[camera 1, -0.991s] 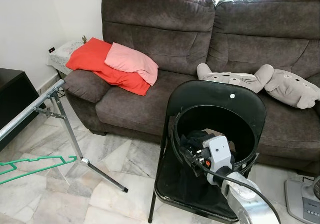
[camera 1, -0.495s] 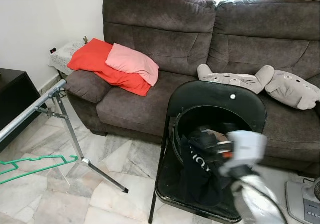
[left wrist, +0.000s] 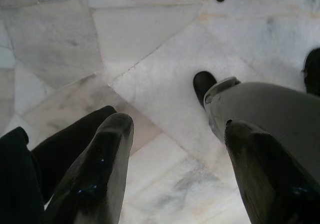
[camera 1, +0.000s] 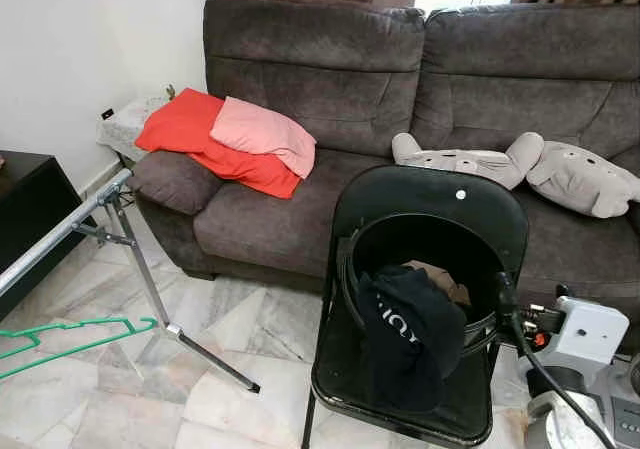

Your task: Hang hanger

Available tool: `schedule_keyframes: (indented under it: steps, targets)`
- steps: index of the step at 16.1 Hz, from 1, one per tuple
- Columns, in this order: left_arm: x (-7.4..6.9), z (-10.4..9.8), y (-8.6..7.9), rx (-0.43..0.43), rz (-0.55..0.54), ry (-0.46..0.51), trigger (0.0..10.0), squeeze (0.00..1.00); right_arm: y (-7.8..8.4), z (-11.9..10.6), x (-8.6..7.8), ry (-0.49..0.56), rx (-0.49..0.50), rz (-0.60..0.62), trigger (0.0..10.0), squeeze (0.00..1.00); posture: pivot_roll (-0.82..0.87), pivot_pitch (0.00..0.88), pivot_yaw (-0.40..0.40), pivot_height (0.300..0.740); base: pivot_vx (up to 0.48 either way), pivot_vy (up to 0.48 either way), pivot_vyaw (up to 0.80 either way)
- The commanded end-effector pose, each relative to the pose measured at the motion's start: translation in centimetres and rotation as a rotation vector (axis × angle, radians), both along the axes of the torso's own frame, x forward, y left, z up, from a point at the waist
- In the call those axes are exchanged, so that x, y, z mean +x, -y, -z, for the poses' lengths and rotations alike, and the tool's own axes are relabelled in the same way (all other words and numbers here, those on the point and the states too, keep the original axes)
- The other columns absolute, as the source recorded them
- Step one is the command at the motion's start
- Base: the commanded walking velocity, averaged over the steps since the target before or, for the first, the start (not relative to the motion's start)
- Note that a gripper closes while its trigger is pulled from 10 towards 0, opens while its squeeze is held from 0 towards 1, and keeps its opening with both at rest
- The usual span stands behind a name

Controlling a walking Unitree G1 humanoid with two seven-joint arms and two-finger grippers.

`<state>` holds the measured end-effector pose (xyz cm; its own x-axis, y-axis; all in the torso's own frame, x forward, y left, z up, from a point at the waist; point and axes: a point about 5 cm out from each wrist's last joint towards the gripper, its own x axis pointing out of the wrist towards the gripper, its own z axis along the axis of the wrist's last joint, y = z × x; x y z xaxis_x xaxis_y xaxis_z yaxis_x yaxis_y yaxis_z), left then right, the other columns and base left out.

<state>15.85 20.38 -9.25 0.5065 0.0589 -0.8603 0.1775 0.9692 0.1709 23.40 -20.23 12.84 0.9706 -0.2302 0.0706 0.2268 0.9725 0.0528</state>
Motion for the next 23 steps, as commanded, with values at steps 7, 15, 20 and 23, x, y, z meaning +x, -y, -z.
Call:
schedule_keyframes:
  steps: [7,15,20,23]
  targets:
    - [-0.4,0.0,0.3,-0.164,-0.265,0.102,10.0,0.0,-1.7,-0.7,0.8,0.028,-0.033,-0.087,10.0,0.0,-0.06,0.051,0.022,0.74,0.0,0.0,0.0]
    - [-0.1,-0.1,0.6,-0.126,-0.108,0.085,10.0,0.0,-1.8,-0.7,1.0,0.035,-0.05,-0.099,10.0,0.0,-0.06,0.055,0.021,0.74,0.032,0.0,0.0]
    - [-0.2,0.0,0.6,-0.131,-0.091,0.071,10.0,0.0,-1.9,-0.4,1.0,0.019,-0.045,-0.099,10.0,0.0,-0.06,0.051,0.022,0.74,0.315,0.0,0.0]
    - [-0.3,0.0,0.7,-0.132,-0.081,0.068,10.0,0.0,-2.1,-0.3,1.1,0.016,-0.036,-0.101,10.0,0.0,-0.06,0.048,0.024,0.74,0.321,0.0,0.0]
